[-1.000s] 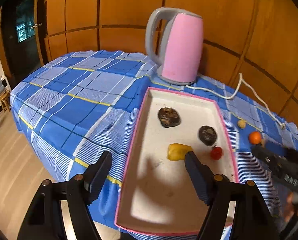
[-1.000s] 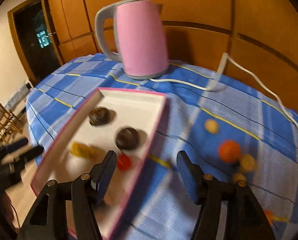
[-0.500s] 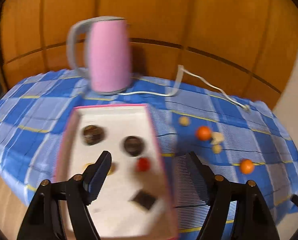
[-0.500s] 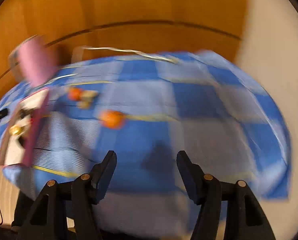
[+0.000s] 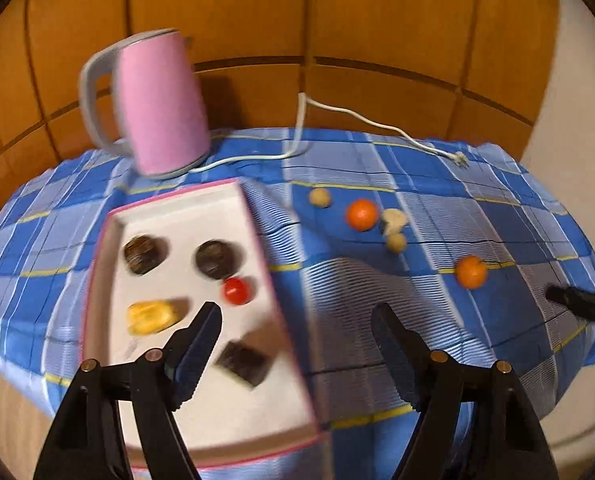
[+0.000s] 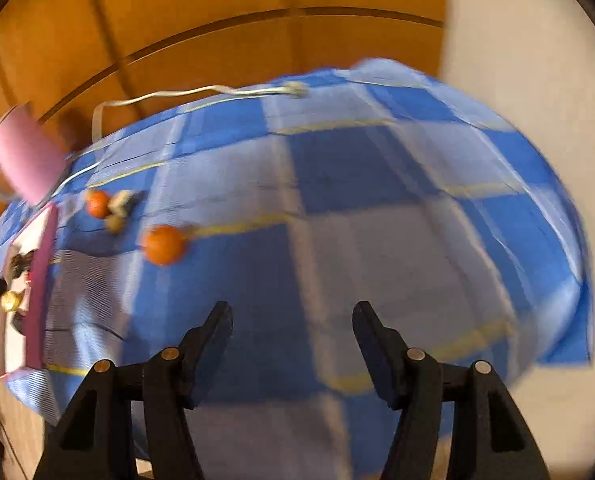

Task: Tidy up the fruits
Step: 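Grasp the small tan round fruit with the left gripper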

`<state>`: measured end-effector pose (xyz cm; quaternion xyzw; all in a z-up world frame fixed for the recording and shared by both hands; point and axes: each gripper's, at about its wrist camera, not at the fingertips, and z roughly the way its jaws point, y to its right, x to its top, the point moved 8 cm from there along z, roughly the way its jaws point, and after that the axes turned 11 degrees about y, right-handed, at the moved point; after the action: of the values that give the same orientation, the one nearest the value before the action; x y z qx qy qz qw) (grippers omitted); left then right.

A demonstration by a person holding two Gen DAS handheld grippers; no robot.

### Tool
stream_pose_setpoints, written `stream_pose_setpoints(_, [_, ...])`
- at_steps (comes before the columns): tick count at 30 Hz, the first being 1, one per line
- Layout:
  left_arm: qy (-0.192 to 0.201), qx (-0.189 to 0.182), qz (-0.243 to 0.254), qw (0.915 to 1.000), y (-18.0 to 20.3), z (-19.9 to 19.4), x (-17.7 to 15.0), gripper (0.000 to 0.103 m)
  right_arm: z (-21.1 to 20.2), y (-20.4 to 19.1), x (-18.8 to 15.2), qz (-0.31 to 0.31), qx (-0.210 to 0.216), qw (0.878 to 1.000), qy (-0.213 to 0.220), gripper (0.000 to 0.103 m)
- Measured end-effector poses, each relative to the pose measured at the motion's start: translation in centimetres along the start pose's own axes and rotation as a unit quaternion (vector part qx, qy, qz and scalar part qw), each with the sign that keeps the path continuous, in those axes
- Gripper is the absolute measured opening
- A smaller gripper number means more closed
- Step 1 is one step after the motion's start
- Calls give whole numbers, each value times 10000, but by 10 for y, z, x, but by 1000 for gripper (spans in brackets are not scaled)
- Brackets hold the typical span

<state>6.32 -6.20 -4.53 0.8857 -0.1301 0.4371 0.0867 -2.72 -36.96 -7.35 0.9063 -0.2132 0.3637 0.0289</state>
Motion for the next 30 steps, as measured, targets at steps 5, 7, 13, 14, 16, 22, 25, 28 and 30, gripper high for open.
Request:
stream_pose_setpoints(5, [132,148,-46,9998,-21,-10,2,78,24,-57,26,-121,508,9986,-26,63])
stream_pose_setpoints(7, [95,-39,-161,9998,-20,-8,1,78,30,-69,28,-119,606,9981,-54,63])
stream_pose_setpoints(13, [-46,-331,75,9994,2,6,3,78,17,-68,21,-349,602,9975,108,63])
stream_pose_setpoints(14, [-80,-416,60,9991,6,10,3,78,18,-63,19,-317,583,9978,76,63])
stream_pose_setpoints(16, [-191,-577,3,9982,14,16,3,77,21,-50,13,-188,489,9986,7,63])
stream_pose_setpoints(22, [-412,-949,-1,9946,42,42,15,68,17,-22,8,111,278,9995,95,63])
stream_pose_setpoints(25, [-624,-1195,-154,9908,56,59,22,52,17,-17,8,133,271,9995,117,63])
stream_pose_setpoints(28, [-766,-1263,-240,9887,66,76,28,42,17,-20,8,-4,302,9994,168,63])
stream_pose_setpoints(30, [-864,-1288,-233,9876,74,88,31,41,18,-24,8,-108,343,9992,181,63])
